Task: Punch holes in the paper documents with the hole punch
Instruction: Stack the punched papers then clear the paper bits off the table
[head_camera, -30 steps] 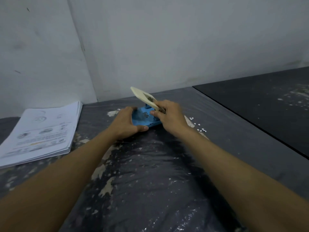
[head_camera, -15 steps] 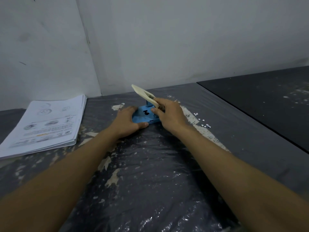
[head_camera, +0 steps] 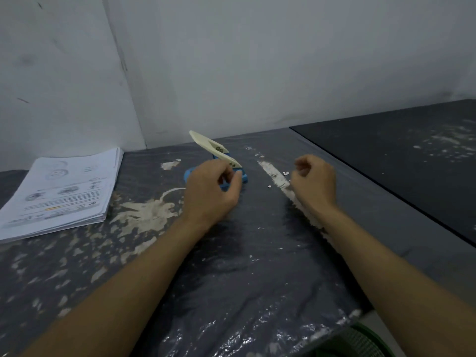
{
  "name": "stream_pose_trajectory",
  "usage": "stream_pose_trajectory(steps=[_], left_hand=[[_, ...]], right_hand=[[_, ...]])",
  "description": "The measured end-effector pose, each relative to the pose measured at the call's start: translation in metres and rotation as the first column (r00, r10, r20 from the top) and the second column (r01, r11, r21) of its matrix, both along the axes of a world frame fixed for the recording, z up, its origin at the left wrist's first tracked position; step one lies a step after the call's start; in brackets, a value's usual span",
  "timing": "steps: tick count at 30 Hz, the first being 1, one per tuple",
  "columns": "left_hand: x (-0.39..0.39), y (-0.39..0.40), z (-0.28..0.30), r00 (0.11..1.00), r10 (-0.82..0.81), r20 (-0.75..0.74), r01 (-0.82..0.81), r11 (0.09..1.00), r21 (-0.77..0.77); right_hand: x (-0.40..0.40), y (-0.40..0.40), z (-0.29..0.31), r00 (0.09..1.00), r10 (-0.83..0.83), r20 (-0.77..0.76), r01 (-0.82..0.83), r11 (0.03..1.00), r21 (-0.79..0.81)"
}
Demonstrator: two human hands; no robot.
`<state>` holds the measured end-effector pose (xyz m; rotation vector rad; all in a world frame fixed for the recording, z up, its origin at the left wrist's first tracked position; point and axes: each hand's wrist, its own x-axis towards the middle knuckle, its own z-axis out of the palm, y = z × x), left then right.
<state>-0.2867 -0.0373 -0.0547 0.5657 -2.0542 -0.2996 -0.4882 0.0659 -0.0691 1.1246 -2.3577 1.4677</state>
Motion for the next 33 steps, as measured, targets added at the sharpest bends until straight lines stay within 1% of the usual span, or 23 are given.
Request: stream_pose_trajectory(steps=[1,3,4,6,8,10,12,14,16,20,22,25,29,31,33], left_hand=[[-0.011,0.006,-0.001,0.998,-0.060,-0.012,0.060,0.998,0.024],[-0.036,0.014,-0.004,0.986,-0.169,-0.004,0.168,0.977,0.130],[-0.048,0.016,-0.006,0.979,-0.202,0.010,0.197,0.962,0.191],[-0.069,0.017,-0.010,0.974,-0.223,0.024,0.206,0.931,0.302],[-0.085,0.018,-0.015,0.980,-0.199,0.026,0.173,0.903,0.394],[-0.095,0.017,-0.020,0.987,-0.156,0.035,0.123,0.882,0.455],[-0.099,0.014,-0.022,0.991,-0.126,0.052,0.086,0.871,0.484],[-0.099,0.012,-0.023,0.991,-0.127,0.049,0.086,0.862,0.500],[-0.097,0.010,-0.024,0.991,-0.132,0.014,0.103,0.833,0.543],[-0.096,0.003,-0.027,0.990,-0.123,-0.075,0.143,0.752,0.644],[-0.095,0.002,-0.027,0.984,-0.118,-0.133,0.177,0.710,0.681],[-0.093,0.005,-0.025,0.979,-0.106,-0.176,0.201,0.675,0.710],[-0.093,0.005,-0.026,0.978,-0.098,-0.187,0.203,0.676,0.708],[-0.093,0.005,-0.026,0.976,-0.093,-0.199,0.210,0.664,0.718],[-0.092,0.005,-0.026,0.973,-0.095,-0.209,0.219,0.653,0.725]], right_hand=[[-0.006,0.006,-0.002,0.998,-0.053,0.021,0.052,0.998,0.025],[-0.014,0.016,-0.007,0.990,-0.123,0.071,0.117,0.990,0.076],[-0.016,0.019,-0.008,0.986,-0.134,0.103,0.124,0.987,0.098],[-0.015,0.021,-0.008,0.981,-0.128,0.143,0.110,0.986,0.126],[-0.012,0.021,-0.008,0.989,-0.109,0.103,0.089,0.980,0.178],[-0.008,0.020,-0.009,0.997,-0.078,-0.008,0.078,0.971,0.227],[-0.006,0.020,-0.010,0.995,-0.050,-0.091,0.072,0.961,0.267],[-0.007,0.019,-0.011,0.992,-0.029,-0.122,0.065,0.952,0.298],[-0.008,0.016,-0.013,0.990,-0.008,-0.141,0.055,0.942,0.331],[-0.003,0.010,-0.015,0.959,0.095,-0.268,0.035,0.896,0.443],[0.002,0.009,-0.011,0.938,0.127,-0.323,0.053,0.868,0.494],[0.010,0.010,-0.002,0.928,0.149,-0.341,0.057,0.849,0.526],[0.014,0.013,0.003,0.918,0.150,-0.368,0.080,0.838,0.540],[0.014,0.011,0.003,0.924,0.146,-0.353,0.077,0.835,0.546],[0.010,0.011,0.002,0.944,0.108,-0.312,0.082,0.839,0.538]])
